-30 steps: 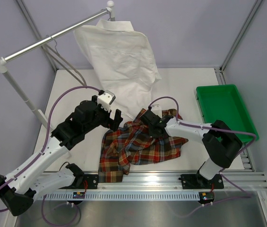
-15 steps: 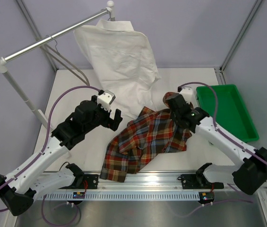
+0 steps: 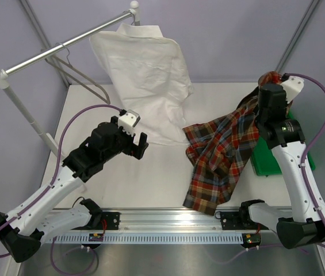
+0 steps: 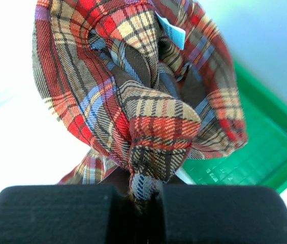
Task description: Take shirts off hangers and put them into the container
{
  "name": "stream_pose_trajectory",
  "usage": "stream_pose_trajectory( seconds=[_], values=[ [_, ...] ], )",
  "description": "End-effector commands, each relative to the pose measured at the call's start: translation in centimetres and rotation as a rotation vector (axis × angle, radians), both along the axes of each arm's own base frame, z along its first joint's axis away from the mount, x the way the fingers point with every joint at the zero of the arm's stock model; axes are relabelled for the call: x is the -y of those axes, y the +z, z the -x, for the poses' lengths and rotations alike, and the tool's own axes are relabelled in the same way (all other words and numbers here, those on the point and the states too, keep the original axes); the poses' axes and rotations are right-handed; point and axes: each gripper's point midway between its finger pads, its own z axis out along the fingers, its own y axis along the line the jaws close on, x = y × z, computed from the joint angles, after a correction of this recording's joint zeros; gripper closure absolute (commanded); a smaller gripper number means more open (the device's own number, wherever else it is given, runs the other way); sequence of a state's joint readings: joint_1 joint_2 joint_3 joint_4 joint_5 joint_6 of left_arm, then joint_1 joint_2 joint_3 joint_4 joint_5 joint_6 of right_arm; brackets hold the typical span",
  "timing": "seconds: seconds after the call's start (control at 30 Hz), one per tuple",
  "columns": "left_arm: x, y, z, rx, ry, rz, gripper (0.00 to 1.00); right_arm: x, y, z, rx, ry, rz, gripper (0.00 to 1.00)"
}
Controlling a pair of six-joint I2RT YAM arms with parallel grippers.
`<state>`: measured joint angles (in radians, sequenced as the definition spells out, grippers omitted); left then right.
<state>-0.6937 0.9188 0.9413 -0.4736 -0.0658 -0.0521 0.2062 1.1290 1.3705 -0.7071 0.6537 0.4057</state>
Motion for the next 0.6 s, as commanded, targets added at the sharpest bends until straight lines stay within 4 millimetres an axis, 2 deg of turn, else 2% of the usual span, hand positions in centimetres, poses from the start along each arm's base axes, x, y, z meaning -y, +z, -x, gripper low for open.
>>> stream_pose_trajectory(
  seconds=[0.0, 0.1, 0.13, 0.23, 0.27, 0.33, 0.37, 0.43, 0.47, 0.57],
  values=[
    [-0.1, 0.8, -0.6, 0.041, 0.018, 0.005, 0.01, 3.8, 2.4, 0.3, 0.060, -0.121, 0.021, 1.00],
    [-0.1, 0.8, -0.5, 0.042, 0.018, 0.008, 0.01, 5.9, 0.7, 0.3, 0.035, -0.179, -0.005, 1.00],
    [-0.1, 0.8, -0.5, 0.042, 0.019, 0.009, 0.01, 6.0, 0.1, 0.3, 0.030, -0.182, -0.022, 1.00],
    [-0.1, 0.7, -0.5, 0.039, 0.017, 0.006, 0.01, 8.1, -3.0, 0.4, -0.021, -0.244, -0.066, 1.00],
    [0.0, 0.6, -0.5, 0.036, 0.013, 0.006, 0.01, 8.5, -5.0, 0.2, -0.053, -0.256, -0.080, 1.00],
    [0.0, 0.7, -0.5, 0.036, 0.013, 0.006, 0.01, 9.4, -7.0, 0.2, -0.071, -0.280, -0.123, 1.00],
    [0.0, 0.7, -0.5, 0.036, 0.013, 0.006, 0.01, 9.7, -9.0, 0.0, -0.104, -0.290, -0.138, 1.00],
    [0.0, 0.6, -0.5, 0.034, 0.014, 0.003, 0.01, 10.6, -11.1, -0.2, -0.128, -0.307, -0.195, 1.00],
    [0.0, 0.7, -0.5, 0.035, 0.013, 0.005, 0.01, 11.0, -13.1, -0.6, -0.164, -0.313, -0.219, 1.00],
    [0.1, 0.7, -0.4, 0.034, 0.009, 0.006, 0.01, 11.9, -16.3, -1.3, -0.210, -0.336, -0.286, 1.00]
  ],
)
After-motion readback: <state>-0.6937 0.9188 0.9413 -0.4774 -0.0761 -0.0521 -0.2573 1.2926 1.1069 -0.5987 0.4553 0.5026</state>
